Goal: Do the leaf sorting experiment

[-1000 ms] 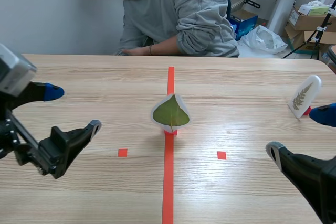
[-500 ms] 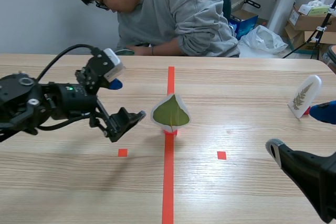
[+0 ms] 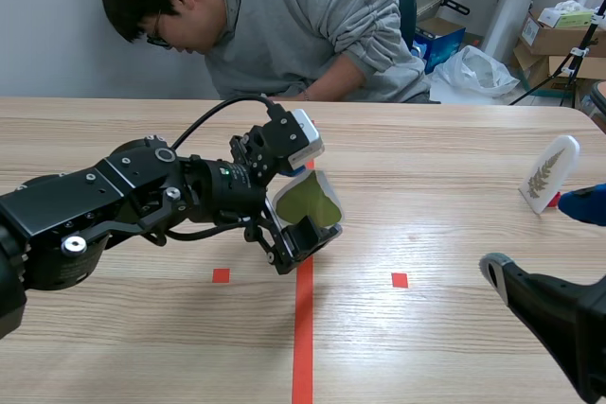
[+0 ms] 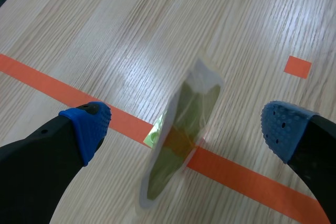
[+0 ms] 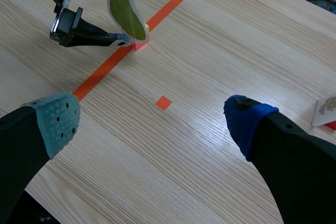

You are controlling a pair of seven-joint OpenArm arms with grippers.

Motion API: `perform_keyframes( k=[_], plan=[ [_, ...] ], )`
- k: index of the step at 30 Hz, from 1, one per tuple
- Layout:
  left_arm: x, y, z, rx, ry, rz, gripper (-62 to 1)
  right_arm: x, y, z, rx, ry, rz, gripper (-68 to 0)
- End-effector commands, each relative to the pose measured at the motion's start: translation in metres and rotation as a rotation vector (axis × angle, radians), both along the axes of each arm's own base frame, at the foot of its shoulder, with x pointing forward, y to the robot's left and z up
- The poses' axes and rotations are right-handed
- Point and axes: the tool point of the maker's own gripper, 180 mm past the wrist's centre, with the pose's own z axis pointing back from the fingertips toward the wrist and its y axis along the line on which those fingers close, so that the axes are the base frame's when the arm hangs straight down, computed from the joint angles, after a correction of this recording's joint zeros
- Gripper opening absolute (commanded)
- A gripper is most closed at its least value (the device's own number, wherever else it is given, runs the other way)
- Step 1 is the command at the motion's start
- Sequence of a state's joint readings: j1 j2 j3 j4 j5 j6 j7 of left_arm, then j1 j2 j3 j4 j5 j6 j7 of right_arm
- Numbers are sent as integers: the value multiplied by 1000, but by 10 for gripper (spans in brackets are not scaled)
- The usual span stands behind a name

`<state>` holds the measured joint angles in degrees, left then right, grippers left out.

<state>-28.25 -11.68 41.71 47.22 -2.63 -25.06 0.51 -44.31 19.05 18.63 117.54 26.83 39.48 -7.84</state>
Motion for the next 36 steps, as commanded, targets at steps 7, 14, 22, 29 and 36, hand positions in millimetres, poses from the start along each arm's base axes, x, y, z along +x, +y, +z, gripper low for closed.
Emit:
perform_keyframes(
  k=[7,14,22,29,36],
  plan=[
    [3,1,-1,-17,3,17,2,3,2,7,5,-26,7,-113],
    [2,7,-10,7,8,17,-103,3,2,7,6,-26,7,-113],
    [2,4,-5,-20,-6,11,-330,3,2,7,5,-26,7,-113],
    [2,3,-4,-27,-9,10,-490,3,2,7,5,-26,7,-113],
    [2,3,-4,-27,-8,9,-573,3,2,7,4,-23,7,-113]
  ],
)
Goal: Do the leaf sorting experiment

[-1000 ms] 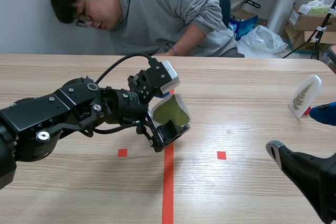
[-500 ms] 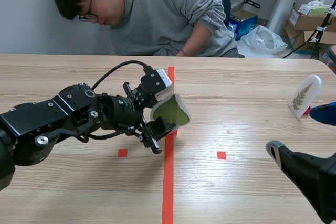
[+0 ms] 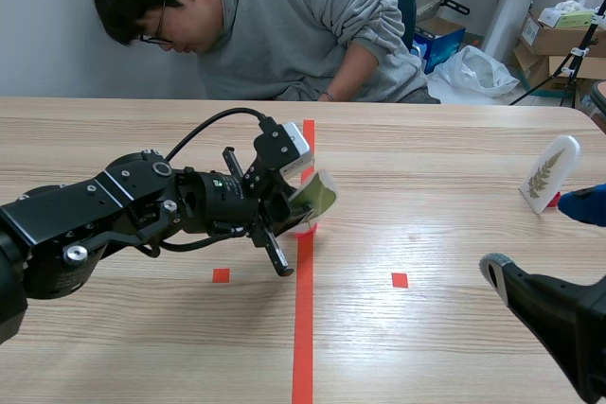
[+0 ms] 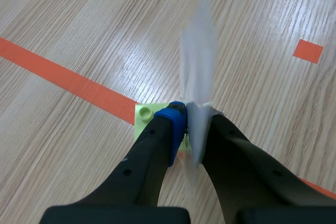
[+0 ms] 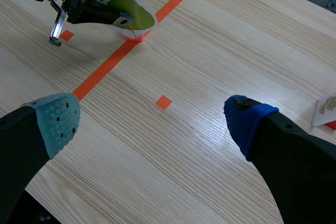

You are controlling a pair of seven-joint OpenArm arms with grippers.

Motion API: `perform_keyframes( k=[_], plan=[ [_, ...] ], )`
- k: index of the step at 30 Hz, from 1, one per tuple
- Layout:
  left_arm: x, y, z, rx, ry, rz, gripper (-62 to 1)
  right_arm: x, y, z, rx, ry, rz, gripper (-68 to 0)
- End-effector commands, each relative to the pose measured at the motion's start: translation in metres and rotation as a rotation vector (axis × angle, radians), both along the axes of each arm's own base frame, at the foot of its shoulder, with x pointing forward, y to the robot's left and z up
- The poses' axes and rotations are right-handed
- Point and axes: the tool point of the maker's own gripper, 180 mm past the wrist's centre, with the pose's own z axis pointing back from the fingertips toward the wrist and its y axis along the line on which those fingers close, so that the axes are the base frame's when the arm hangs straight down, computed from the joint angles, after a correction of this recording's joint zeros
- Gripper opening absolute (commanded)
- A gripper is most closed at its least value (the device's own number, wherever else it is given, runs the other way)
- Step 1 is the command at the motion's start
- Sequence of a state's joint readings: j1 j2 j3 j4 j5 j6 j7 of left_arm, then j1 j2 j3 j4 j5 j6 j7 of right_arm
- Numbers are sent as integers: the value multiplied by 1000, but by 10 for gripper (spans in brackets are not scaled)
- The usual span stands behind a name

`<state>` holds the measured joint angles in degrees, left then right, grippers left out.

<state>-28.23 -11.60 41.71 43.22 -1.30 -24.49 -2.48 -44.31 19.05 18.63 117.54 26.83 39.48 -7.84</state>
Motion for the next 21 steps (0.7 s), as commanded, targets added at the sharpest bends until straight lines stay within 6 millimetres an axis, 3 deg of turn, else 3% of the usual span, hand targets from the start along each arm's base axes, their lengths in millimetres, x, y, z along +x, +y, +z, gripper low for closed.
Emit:
perform_keyframes(
  k=[1,6,10,17,21],
  plan=[
    [3,-7,11,-36,-22,-9,-573,3,2,7,4,-23,7,-113],
    [2,2,15,-78,-1,23,-573,3,1,7,3,-23,7,-113],
    [-4,22,31,-181,21,89,-573,3,1,7,3,-23,7,-113],
    [-13,95,52,-269,-24,296,-571,6,1,7,-5,-27,6,-113],
    [-4,151,66,-334,-61,482,-570,7,1,8,-4,-30,6,-113]
  ],
)
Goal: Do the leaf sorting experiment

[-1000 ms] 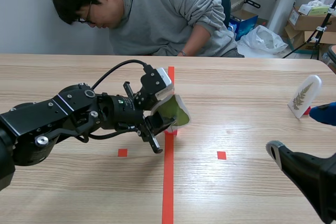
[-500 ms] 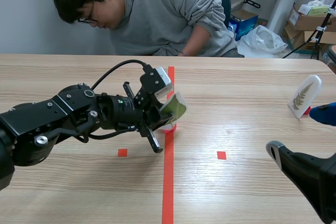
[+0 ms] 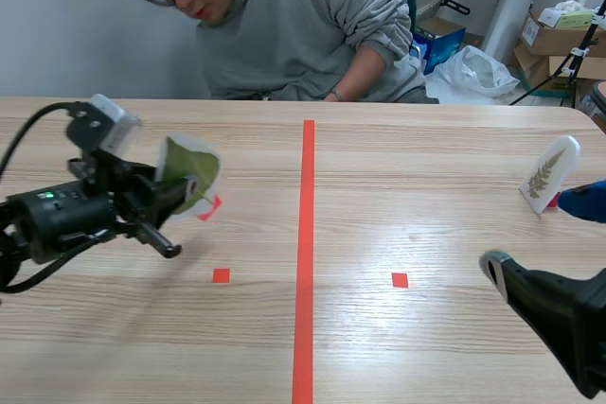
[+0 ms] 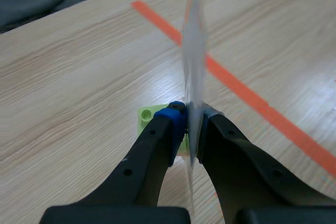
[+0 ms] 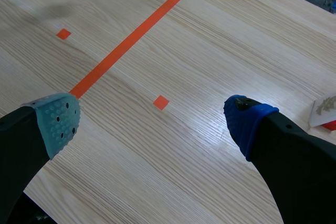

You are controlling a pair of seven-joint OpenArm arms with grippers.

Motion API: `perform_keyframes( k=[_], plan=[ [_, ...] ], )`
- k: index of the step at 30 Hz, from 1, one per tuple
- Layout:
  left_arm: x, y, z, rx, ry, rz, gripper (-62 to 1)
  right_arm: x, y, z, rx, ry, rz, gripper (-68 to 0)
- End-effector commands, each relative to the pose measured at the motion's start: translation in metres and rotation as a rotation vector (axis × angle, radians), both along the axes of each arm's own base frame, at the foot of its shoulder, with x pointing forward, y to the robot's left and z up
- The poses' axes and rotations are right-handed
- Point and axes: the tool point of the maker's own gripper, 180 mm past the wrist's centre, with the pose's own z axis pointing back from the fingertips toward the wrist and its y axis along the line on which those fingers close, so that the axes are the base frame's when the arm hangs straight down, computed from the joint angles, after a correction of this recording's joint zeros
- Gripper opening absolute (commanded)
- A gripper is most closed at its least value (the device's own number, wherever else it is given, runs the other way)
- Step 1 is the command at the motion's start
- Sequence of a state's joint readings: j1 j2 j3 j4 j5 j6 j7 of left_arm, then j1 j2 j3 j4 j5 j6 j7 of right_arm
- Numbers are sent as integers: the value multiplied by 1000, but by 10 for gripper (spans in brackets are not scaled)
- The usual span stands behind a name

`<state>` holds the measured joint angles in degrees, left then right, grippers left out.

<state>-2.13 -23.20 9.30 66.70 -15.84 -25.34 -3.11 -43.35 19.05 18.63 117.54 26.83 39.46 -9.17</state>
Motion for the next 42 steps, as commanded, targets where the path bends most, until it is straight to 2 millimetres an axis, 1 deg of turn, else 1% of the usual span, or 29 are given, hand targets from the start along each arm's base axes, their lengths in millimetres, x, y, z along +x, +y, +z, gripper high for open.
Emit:
perform_keyframes(
  k=[1,6,8,11,17,20,22,28,32,38,40,42],
  plan=[
    [11,17,12,-38,-36,69,-571,4,2,8,8,-31,8,-113],
    [28,90,20,-6,-76,307,-571,3,1,6,0,-19,7,-113],
    [36,114,20,3,-81,388,-571,3,1,6,1,-20,7,-113],
    [48,140,14,7,-69,476,-571,3,1,5,-2,-16,6,-113],
    [76,176,10,38,-62,594,-571,3,1,5,-2,-16,6,-113],
    [86,188,6,62,-45,629,-571,3,1,5,-2,-16,6,-113],
    [88,194,0,88,-22,643,-571,3,1,5,-2,-16,6,-113],
    [81,200,-24,121,38,652,-571,3,1,5,-1,-17,7,-113],
    [78,201,-30,124,50,655,-571,3,1,5,-1,-17,7,-113],
    [78,201,-30,124,51,655,-568,3,1,5,-1,-17,7,-113],
    [78,201,-30,124,50,655,-554,3,1,5,-1,-17,7,-113],
    [79,201,-28,121,39,655,-497,3,1,5,-1,-17,7,-113]
  ],
)
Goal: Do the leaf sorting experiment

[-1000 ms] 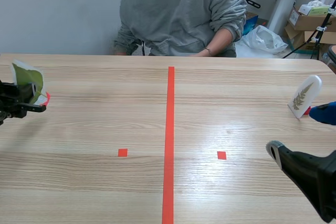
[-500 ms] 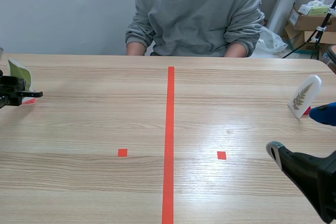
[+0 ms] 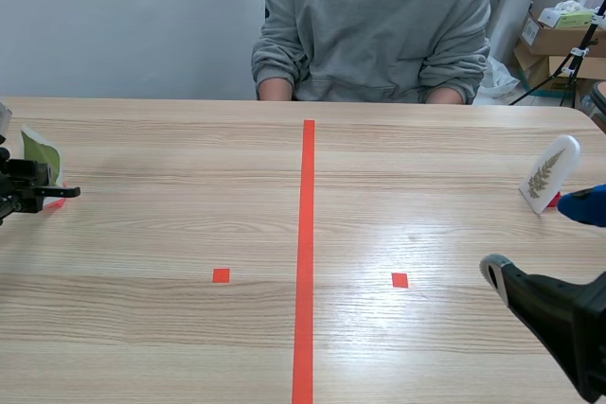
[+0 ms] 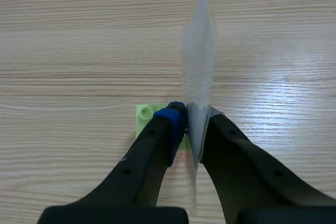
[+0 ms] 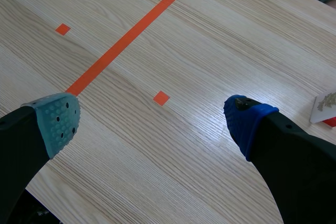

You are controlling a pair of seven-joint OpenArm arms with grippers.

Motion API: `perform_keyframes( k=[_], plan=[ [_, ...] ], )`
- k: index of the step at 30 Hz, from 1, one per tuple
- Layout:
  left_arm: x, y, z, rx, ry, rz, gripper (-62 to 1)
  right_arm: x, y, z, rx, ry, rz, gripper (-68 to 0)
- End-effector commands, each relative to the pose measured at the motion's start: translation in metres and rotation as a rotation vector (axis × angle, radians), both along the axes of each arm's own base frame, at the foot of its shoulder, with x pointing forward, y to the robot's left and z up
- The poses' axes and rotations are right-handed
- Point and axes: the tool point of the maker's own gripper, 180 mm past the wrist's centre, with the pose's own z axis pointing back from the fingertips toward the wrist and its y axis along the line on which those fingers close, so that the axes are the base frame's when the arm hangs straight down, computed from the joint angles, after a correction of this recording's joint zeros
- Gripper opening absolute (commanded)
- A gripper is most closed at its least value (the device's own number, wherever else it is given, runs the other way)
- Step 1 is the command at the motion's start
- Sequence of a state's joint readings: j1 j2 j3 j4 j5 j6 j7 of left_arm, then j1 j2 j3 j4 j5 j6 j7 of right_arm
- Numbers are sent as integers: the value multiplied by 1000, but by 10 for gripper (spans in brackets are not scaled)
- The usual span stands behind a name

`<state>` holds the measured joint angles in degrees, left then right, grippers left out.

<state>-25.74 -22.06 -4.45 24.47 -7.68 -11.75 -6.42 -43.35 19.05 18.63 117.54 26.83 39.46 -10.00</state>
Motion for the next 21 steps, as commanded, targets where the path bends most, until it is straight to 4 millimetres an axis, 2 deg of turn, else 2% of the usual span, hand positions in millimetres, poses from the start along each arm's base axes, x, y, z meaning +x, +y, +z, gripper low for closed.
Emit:
perform_keyframes(
  k=[1,7,10,11,15,21],
  plan=[
    [11,3,21,11,-68,-2,-445,4,2,8,7,-28,8,-113],
    [12,6,25,20,-87,5,-118,4,2,8,7,-28,8,-113],
    [11,8,29,27,-107,4,-11,4,2,8,7,-28,8,-113],
    [11,9,29,30,-109,3,9,4,2,8,7,-28,8,-113],
    [0,20,28,51,-100,-2,14,4,2,8,7,-28,8,-113],
    [-40,32,36,109,-80,-70,14,3,1,6,1,-20,7,-113]
  ],
)
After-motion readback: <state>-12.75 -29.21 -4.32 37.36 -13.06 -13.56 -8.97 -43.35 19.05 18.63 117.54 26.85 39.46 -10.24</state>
